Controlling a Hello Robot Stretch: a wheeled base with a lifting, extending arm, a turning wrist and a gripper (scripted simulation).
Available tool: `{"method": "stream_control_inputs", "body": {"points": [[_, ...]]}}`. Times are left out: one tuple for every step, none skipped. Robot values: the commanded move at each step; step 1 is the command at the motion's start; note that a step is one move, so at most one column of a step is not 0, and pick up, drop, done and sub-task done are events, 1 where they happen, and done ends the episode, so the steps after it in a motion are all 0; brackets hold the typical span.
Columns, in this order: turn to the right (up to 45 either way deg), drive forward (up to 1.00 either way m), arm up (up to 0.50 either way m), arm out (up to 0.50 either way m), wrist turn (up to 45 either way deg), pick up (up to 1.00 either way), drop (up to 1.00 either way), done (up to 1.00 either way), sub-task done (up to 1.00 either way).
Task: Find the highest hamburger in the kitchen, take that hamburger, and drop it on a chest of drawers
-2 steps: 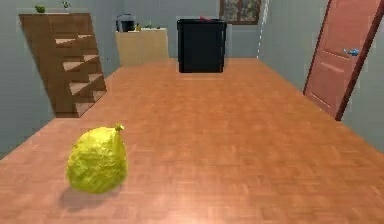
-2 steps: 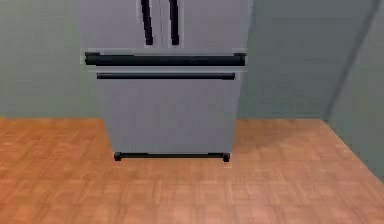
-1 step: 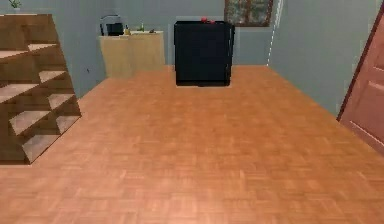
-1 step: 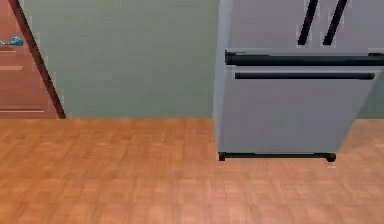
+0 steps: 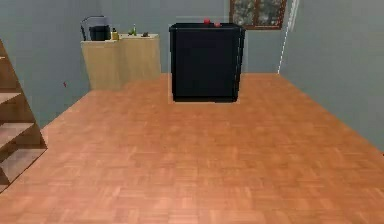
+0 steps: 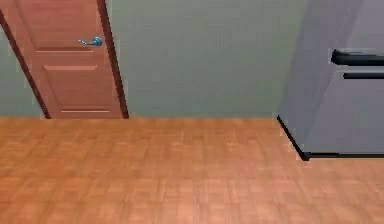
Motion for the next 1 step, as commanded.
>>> {"method": "stream_control_inputs", "body": {"points": [[-15.0,0.00,0.00,0.00,0.0,0.00,0.00,0.00,0.00]]}}
